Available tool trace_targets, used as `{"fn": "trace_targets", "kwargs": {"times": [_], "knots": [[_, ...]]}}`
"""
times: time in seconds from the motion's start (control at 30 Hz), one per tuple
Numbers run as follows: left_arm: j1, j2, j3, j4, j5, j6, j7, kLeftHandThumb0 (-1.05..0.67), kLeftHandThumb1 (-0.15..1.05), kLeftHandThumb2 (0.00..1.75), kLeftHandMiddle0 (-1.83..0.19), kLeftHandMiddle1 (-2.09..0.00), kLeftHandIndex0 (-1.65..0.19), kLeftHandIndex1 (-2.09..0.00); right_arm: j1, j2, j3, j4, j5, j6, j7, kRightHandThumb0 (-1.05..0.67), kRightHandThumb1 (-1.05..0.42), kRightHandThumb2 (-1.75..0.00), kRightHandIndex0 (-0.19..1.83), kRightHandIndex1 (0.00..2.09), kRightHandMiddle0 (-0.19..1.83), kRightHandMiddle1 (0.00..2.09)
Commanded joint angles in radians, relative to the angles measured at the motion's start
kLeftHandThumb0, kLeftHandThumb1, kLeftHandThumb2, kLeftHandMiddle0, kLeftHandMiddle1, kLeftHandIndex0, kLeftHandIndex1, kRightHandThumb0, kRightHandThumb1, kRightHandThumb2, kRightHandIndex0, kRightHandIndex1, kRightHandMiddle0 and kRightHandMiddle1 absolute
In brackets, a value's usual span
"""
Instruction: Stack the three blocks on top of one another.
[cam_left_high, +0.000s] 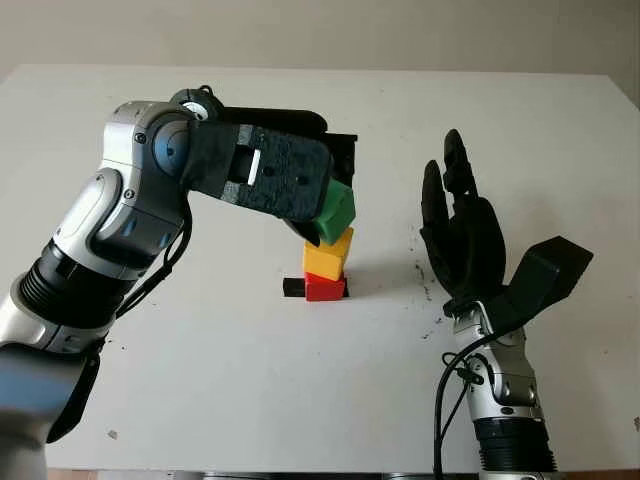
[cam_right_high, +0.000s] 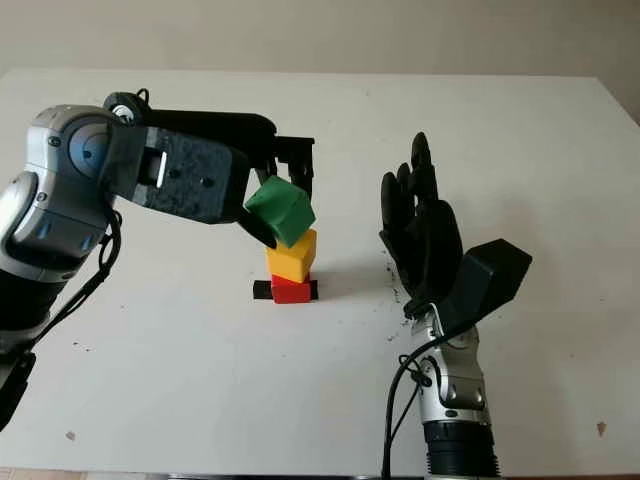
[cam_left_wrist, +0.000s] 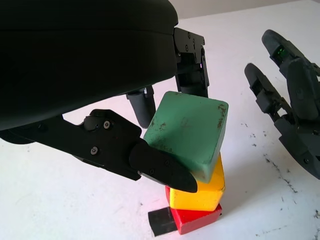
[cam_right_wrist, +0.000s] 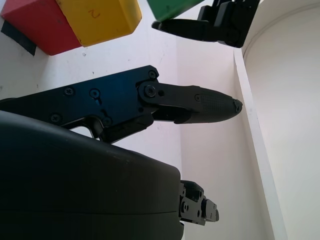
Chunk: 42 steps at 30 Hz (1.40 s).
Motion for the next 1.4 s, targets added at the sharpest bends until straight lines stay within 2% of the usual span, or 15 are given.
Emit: {"fn": "trace_targets", "kwargs": {"times": [0.0, 0.07, 0.17, 0.47, 0.57, 0.73, 0.8, 0.9, 1.0, 1.07, 1.13, 1.2, 1.27, 1.33, 1.37], "knots": [[0.016, 0.003, 0.01, 0.01, -0.01, -0.012, 0.006, -0.32, 1.03, 0.05, -0.06, -1.61, -0.11, -1.64, 0.006, 0.005, 0.003, -0.016, 0.001, -0.009, -0.003, -0.67, -1.05, -0.46, -0.14, 0.06, -0.1, 0.06], [0.02, 0.003, 0.007, 0.022, -0.01, -0.019, 0.012, -0.33, 1.03, 0.05, -0.07, -1.72, -0.13, -1.66, 0.007, 0.006, 0.004, -0.016, -0.001, -0.011, -0.003, -0.67, -1.05, -0.46, -0.15, 0.06, -0.1, 0.06], [0.016, -0.004, -0.01, 0.027, 0.012, -0.002, 0.007, -0.35, 1.04, 0.05, -0.1, -1.72, -0.15, -1.66, 0.009, 0.008, 0.003, -0.017, -0.001, -0.013, -0.004, -0.67, -1.05, -0.46, -0.14, 0.06, -0.1, 0.06], [-0.006, -0.019, -0.046, 0.019, 0.068, 0.053, -0.034, -0.4, 1.05, 0.06, -0.04, -1.57, -0.19, -1.56, 0.013, 0.009, 0.002, -0.016, -0.003, -0.017, -0.001, -0.66, -1.05, -0.48, -0.15, 0.05, -0.1, 0.05], [-0.007, -0.025, -0.046, 0.017, 0.073, 0.056, -0.036, -0.4, 1.05, 0.06, -0.07, -1.66, -0.21, -1.52, 0.013, 0.011, 0.002, -0.017, -0.003, -0.016, -0.006, -0.67, -1.05, -0.46, -0.14, 0.06, -0.09, 0.06], [0.001, -0.031, -0.037, 0.009, 0.069, 0.046, -0.029, -0.4, 1.04, 0.05, -0.05, -1.61, -0.23, -1.45, 0.013, 0.012, 0.001, -0.015, -0.002, -0.013, -0.008, -0.67, -1.05, -0.46, -0.14, 0.06, -0.09, 0.06], [0.006, -0.031, -0.03, 0.006, 0.059, 0.031, -0.023, -0.39, 1.04, 0.05, -0.05, -1.65, -0.28, -1.48, 0.013, 0.011, 0.001, -0.014, 0.0, -0.014, -0.004, -0.67, -1.05, -0.46, -0.14, 0.06, -0.09, 0.06], [0.002, -0.027, -0.035, 0.0, 0.056, 0.025, -0.032, -0.4, 1.04, 0.06, -0.05, -1.53, -0.27, -1.56, 0.014, 0.009, 0.002, -0.016, -0.003, -0.014, -0.003, -0.67, -1.05, -0.47, -0.14, 0.05, -0.09, 0.05], [0.003, -0.027, -0.03, -0.001, 0.048, 0.017, -0.031, -0.41, 1.05, 0.07, -0.08, -1.69, -0.25, -1.64, 0.015, 0.011, 0.002, -0.017, -0.003, -0.011, -0.005, -0.67, -1.05, -0.46, -0.14, 0.06, -0.09, 0.06], [0.005, -0.03, -0.027, -0.002, 0.045, 0.016, -0.026, -0.41, 1.05, 0.07, -0.07, -1.69, -0.23, -1.65, 0.014, 0.008, 0.004, -0.015, -0.008, -0.013, -0.004, -0.67, -1.05, -0.46, -0.14, 0.06, -0.09, 0.06], [0.009, -0.031, -0.022, -0.007, 0.04, 0.023, -0.024, -0.42, 1.05, 0.06, 0.0, -1.34, -0.21, -1.68, 0.014, 0.01, 0.003, -0.016, -0.007, -0.011, -0.005, -0.67, -1.05, -0.47, -0.14, 0.06, -0.09, 0.05], [0.012, -0.032, -0.018, -0.014, 0.033, 0.043, -0.029, -0.45, 1.03, 0.05, -0.02, -1.19, -0.18, -1.6, 0.015, 0.011, 0.002, -0.017, -0.007, -0.009, -0.008, -0.67, -1.05, -0.46, -0.13, 0.06, -0.08, 0.06], [0.015, -0.029, -0.017, -0.02, 0.023, 0.065, -0.039, -0.51, 1.02, 0.05, -0.14, -0.93, -0.12, -1.29, 0.014, 0.01, 0.003, -0.013, -0.012, -0.013, -0.01, -0.68, -1.05, -0.46, -0.13, 0.06, -0.08, 0.06], [0.019, -0.019, -0.018, -0.027, 0.018, 0.053, -0.037, -0.57, 1.0, 0.05, -0.2, -0.57, -0.13, -0.88, 0.013, 0.011, 0.003, -0.012, -0.011, -0.011, -0.011, -0.68, -1.05, -0.45, -0.12, 0.06, -0.08, 0.06], [0.021, -0.013, -0.019, -0.031, 0.017, 0.042, -0.034, -0.62, 1.0, 0.05, -0.18, -0.32, -0.14, -0.67, 0.012, 0.012, 0.003, -0.01, -0.01, -0.01, -0.011, -0.68, -1.05, -0.44, -0.12, 0.06, -0.07, 0.06]]}}
